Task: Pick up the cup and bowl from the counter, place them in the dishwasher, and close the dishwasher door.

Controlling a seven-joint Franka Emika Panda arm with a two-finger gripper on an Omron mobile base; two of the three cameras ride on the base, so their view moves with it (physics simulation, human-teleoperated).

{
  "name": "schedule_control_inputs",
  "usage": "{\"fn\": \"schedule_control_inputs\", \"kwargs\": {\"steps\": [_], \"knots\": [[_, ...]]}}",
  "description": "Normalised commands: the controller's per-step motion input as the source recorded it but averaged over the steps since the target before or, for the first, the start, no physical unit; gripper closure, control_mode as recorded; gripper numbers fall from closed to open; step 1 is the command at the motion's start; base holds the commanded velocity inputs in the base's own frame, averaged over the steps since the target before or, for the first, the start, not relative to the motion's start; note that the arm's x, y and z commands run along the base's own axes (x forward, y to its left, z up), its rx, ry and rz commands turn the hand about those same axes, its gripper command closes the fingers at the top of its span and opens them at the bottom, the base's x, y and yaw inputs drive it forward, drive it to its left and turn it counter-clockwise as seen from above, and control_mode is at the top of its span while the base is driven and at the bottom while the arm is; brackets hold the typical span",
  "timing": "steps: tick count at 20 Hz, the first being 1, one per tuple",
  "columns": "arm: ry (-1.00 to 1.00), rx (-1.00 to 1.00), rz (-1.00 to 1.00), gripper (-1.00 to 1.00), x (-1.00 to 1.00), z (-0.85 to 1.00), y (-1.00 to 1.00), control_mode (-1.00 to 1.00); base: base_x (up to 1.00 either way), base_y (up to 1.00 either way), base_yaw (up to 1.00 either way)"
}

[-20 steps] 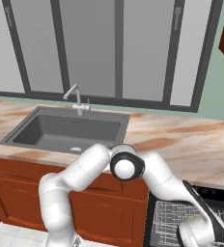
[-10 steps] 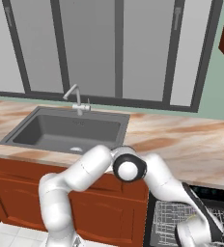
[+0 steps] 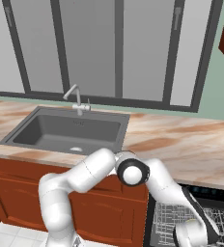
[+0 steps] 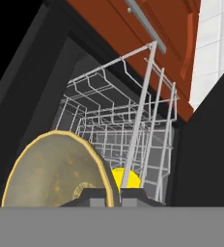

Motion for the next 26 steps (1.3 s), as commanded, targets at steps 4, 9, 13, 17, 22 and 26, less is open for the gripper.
{"fn": "schedule_control_inputs", "kwargs": {"steps": [4,9,13,17,22,26], "knots": [[0.00,-0.02,0.00,1.00,0.05,-0.11,-0.16,-1.00,0.00,0.00,0.00],[0.00,-0.02,0.00,1.00,0.12,0.00,-0.30,-1.00,0.00,0.00,0.00],[0.00,0.00,0.00,1.00,0.22,-0.01,-0.30,-1.00,0.00,0.00,0.00],[0.01,0.00,0.00,1.00,0.29,-0.21,-0.23,-1.00,0.00,0.00,0.00],[0.08,0.00,0.00,1.00,0.30,-0.55,-0.16,-1.00,0.00,0.00,0.00],[0.09,0.00,0.00,1.00,0.26,-0.62,-0.11,-1.00,0.00,0.00,0.00]]}}
